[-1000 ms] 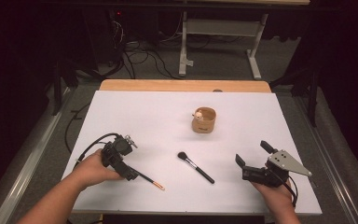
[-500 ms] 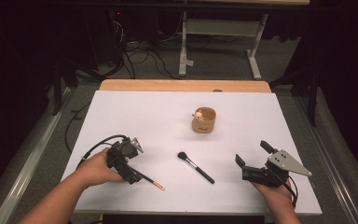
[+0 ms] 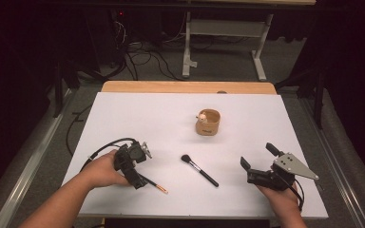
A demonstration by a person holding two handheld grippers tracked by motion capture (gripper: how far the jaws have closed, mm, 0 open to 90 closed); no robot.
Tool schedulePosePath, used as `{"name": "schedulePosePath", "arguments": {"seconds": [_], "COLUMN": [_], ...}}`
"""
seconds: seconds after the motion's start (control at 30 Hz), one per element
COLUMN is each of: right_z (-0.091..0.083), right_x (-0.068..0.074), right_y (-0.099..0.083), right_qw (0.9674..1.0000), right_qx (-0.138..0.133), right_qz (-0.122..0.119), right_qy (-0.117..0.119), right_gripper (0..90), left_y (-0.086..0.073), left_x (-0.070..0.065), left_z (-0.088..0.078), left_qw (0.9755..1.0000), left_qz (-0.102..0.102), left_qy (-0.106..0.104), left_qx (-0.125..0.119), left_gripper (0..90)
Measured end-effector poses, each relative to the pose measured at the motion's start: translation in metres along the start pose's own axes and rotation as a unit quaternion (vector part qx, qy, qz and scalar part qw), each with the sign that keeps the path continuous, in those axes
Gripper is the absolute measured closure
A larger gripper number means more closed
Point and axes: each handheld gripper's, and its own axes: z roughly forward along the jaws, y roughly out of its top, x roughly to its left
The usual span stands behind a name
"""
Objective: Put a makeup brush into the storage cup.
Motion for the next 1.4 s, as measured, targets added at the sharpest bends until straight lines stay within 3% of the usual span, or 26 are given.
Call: {"name": "schedulePosePath", "arguments": {"seconds": [0.2,0.37,0.57,0.9,1.4], "right_z": [-0.001,-0.001,-0.001,-0.002,-0.002], "right_x": [0.0,0.0,0.0,-0.001,0.0], "right_y": [0.001,0.001,0.001,0.001,0.001], "right_qw": [1.0,1.0,1.0,1.0,1.0], "right_qx": [-0.002,-0.002,-0.002,-0.003,-0.003], "right_qz": [-0.003,0.0,0.0,0.002,0.001], "right_qy": [0.0,-0.001,-0.001,-0.001,0.0], "right_gripper": [1.2,1.2,1.2,1.2,1.2], "left_y": [-0.001,-0.002,-0.002,-0.005,-0.009], "left_x": [-0.002,-0.004,-0.004,-0.004,0.003], "left_z": [0.0,0.004,0.012,0.017,0.015], "left_qw": [0.9997,0.9996,0.9994,0.9993,0.9995], "left_qz": [0.012,0.027,0.03,0.033,0.028], "left_qy": [-0.016,-0.008,-0.011,-0.013,-0.003], "left_qx": [-0.01,-0.008,0.008,0.012,0.014], "left_gripper": [6.3,10.1,14.1,18.5,32.2]}}
